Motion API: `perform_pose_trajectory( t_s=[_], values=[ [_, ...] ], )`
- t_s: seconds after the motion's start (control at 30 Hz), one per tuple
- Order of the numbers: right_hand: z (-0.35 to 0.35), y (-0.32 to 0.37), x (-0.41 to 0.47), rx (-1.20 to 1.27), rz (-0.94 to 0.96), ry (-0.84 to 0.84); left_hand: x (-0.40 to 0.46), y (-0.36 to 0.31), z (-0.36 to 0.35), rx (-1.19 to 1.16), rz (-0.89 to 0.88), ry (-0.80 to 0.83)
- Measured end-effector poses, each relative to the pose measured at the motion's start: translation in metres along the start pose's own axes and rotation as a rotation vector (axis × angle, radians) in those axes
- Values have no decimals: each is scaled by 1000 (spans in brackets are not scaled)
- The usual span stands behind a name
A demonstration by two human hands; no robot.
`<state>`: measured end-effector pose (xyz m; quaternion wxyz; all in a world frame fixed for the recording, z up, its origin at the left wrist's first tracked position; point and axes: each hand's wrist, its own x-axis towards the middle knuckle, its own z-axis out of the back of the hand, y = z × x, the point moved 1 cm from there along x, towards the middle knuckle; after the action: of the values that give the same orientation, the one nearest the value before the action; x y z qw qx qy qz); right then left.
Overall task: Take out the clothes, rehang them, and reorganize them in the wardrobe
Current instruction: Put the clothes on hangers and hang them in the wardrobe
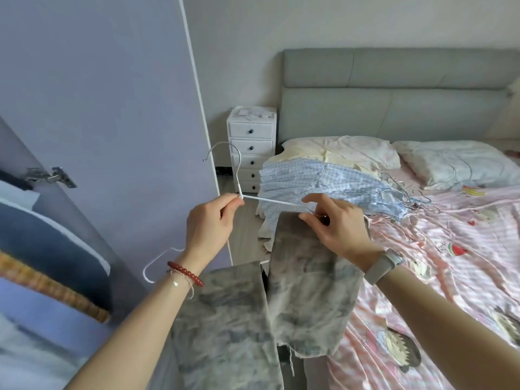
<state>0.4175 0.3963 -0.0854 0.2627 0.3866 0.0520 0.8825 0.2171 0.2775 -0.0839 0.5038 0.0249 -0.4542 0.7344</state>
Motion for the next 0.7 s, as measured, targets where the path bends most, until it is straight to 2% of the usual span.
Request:
perform_pose_trajectory(
  t_s=[0.1,0.27,0.33,0.47,0.7],
  values=[
    [-7,22,22,155,-87,278,-3,13,27,123,64,-70],
    [-27,42,58,670,-268,952,-23,27,67,273,39,-215],
    [-41,52,61,691,-230,1133,-35,30,82,332,-2,-264],
    [-74,82,60,665,-38,1202,-51,41,112,426,-4,-340],
    [-111,155,62,862,310,1186,-92,60,171,414,111,-544]
  ],
)
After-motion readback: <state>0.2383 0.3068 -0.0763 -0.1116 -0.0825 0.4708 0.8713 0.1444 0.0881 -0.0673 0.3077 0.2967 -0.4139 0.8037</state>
